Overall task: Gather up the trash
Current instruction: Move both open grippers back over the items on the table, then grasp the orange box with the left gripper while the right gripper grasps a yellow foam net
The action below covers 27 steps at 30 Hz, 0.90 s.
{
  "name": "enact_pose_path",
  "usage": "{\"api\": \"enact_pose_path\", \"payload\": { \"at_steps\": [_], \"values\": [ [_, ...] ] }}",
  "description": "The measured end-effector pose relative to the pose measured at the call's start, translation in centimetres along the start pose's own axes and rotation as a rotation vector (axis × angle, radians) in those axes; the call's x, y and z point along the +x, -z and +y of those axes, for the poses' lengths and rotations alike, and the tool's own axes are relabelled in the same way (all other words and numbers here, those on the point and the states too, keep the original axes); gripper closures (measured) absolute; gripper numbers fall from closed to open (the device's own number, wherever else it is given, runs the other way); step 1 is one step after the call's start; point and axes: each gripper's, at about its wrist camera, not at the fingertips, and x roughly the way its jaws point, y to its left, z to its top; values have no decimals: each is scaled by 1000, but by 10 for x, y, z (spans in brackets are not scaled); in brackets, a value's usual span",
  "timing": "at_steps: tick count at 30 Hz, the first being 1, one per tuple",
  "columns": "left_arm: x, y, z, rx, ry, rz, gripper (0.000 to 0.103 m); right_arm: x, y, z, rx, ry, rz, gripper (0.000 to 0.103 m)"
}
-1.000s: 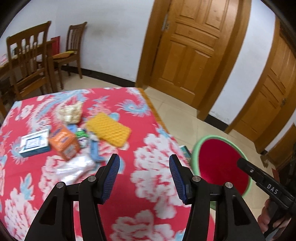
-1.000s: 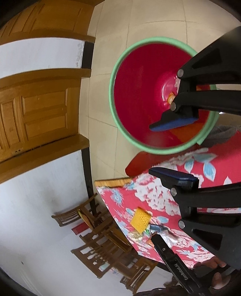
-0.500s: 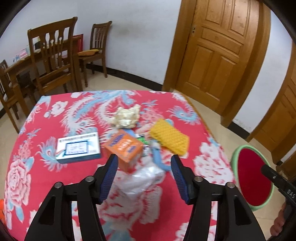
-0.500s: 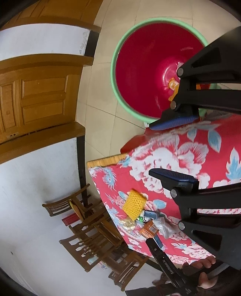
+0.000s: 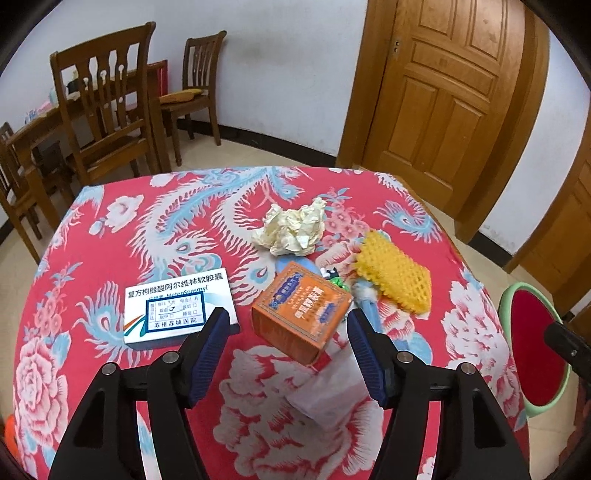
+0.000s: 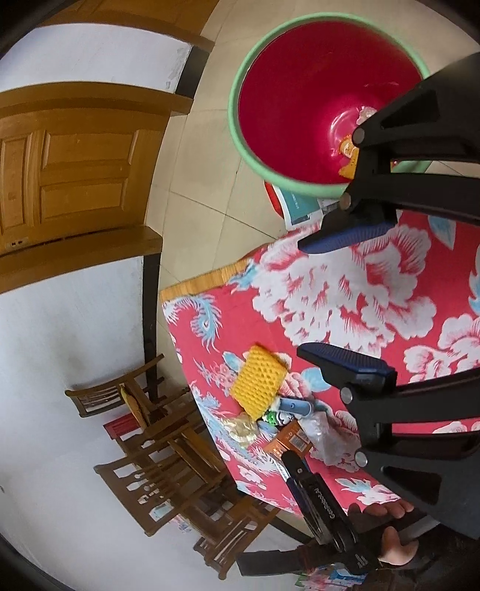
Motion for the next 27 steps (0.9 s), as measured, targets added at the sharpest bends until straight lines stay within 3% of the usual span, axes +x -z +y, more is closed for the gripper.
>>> {"api": "enact_pose_path", "payload": {
  "at_steps": [19, 22, 27],
  "values": [
    [16, 1, 9, -46, 100, -15, 33, 81, -20, 58, -67, -47, 113, 46],
    [16, 2, 11, -53, 115, -23, 40, 96, -21, 64, -70, -35, 127, 46],
    [15, 3, 10, -50, 120, -31, 41, 115, -24, 70, -72, -31, 153, 46]
  ]
}}
